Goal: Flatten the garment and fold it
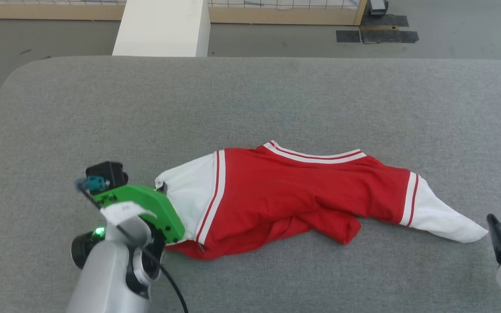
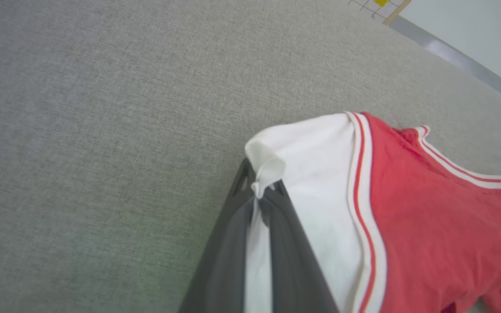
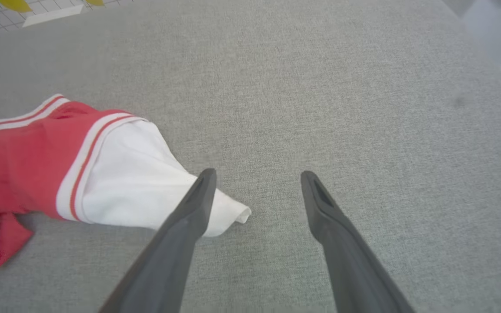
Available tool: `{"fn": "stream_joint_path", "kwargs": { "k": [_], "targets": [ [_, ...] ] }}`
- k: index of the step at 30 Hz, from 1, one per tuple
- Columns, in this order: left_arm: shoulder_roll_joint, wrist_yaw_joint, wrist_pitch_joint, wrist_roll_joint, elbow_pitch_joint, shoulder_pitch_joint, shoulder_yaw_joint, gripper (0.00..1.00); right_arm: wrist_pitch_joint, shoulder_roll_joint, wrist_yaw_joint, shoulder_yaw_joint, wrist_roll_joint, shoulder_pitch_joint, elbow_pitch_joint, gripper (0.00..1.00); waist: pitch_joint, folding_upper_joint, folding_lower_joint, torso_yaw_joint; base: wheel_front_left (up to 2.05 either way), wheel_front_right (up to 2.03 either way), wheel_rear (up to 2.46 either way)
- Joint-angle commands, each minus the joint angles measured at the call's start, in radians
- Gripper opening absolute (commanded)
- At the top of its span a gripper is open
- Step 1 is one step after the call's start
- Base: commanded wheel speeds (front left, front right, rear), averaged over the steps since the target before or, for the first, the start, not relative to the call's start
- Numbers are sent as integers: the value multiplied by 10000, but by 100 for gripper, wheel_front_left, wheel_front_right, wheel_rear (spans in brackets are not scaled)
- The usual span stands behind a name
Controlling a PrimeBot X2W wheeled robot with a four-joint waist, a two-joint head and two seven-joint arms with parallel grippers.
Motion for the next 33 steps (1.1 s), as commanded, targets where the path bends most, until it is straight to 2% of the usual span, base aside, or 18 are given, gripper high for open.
{"fn": "stream_joint_path", "kwargs": {
  "k": [1,9,16,19,20,21,27,33],
  "targets": [
    [-82,100,-147,-92,-325,374,2,0,412,-160,-13,191,-187,-245,57,100,56,0,0,13,0,0,0],
    [-265,411,-274,-102,-1598,1053,-363,0,2348,-1482,-13,1691,-716,-1005,799,100,621,0,0,323,0,0,0],
    [-337,521,-287,-107,-1807,1015,-681,0,3348,-2088,-13,2967,-46,-831,1280,100,917,0,0,541,0,0,0],
    [-355,527,-327,-153,-1742,1008,-749,0,3487,-2185,-13,3153,163,-803,1493,100,958,0,0,566,0,0,0],
    [-357,519,-343,-166,-1693,999,-763,0,3494,-2204,-13,3171,208,-820,1557,39,960,0,0,569,0,0,0],
    [-359,509,-370,-186,-1653,989,-764,0,3419,-2202,-13,3182,262,-853,1571,0,951,0,0,568,0,0,0],
    [-326,347,-825,-272,-1587,896,-639,0,2645,-2265,-13,2986,560,-1181,1340,0,647,0,0,480,0,0,0],
    [-317,-185,-1371,-798,-1724,174,-260,0,1204,-2382,-13,2649,645,-2224,878,0,-66,0,0,348,0,0,0]
  ]
}}
